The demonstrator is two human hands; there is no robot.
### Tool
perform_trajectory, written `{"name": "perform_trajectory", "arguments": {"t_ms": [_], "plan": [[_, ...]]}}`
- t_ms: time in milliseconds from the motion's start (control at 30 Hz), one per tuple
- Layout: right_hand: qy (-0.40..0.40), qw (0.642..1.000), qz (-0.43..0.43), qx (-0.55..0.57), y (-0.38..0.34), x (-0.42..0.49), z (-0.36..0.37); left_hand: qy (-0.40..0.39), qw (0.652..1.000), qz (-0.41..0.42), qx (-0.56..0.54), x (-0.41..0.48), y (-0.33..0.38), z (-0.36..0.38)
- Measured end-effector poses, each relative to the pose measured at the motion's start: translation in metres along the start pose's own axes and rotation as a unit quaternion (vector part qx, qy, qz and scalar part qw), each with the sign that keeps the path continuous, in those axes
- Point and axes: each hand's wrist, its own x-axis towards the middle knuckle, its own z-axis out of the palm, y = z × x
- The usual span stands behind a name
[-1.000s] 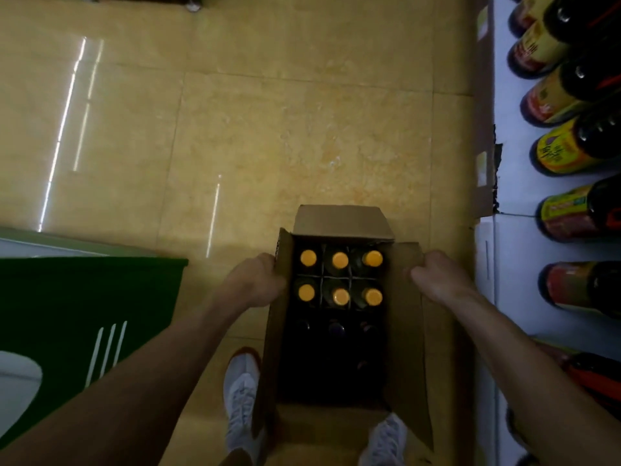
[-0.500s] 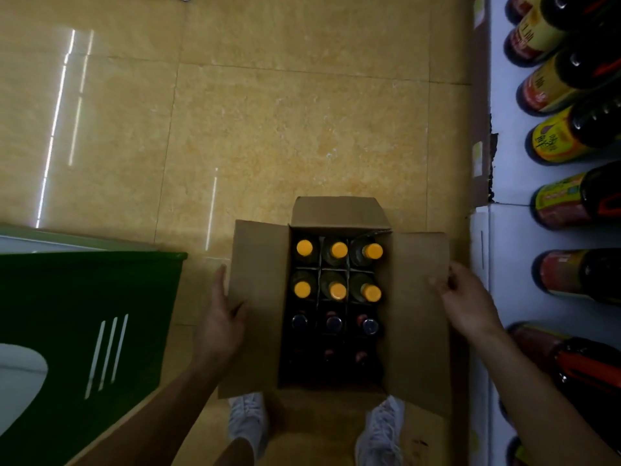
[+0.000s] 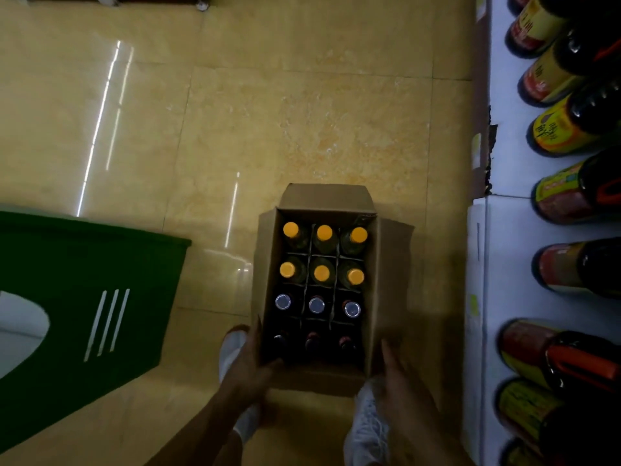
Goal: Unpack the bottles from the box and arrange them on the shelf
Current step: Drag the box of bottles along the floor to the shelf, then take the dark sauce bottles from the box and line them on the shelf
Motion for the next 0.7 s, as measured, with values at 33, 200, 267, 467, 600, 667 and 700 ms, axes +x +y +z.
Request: {"name": "perform_trajectory", "arguments": {"t_ms": [33, 200, 267, 467, 600, 667, 700], "plan": [[-0.022, 0.998, 0.003, 0.058, -0.001, -0.001, 0.003, -0.008, 0.999, -0.012, -0.045, 0.001, 0.005, 0.002], [-0.069, 0.982, 0.010, 0.177, 0.002, -0.002, -0.002, -0.059, 0.994, -0.048, -0.077, 0.005, 0.016, -0.012], [-0.066, 0.973, 0.005, 0.220, 0.001, -0.002, 0.001, -0.090, 0.995, -0.024, -0.045, 0.003, 0.007, -0.019], [0.002, 0.949, 0.017, 0.315, -0.021, 0.007, 0.030, -0.147, 0.984, 0.082, -0.064, 0.008, -0.018, -0.017], [0.105, 0.966, 0.054, 0.231, -0.032, 0.004, 0.043, 0.053, 0.977, 0.089, 0.189, -0.003, -0.031, -0.009], [0.188, 0.972, 0.043, 0.134, -0.043, -0.010, 0.044, 0.108, 0.937, 0.131, 0.306, -0.018, -0.030, -0.005], [0.215, 0.970, 0.023, 0.109, -0.049, -0.016, 0.044, 0.105, 0.925, 0.166, 0.325, -0.024, -0.028, -0.003]]}}
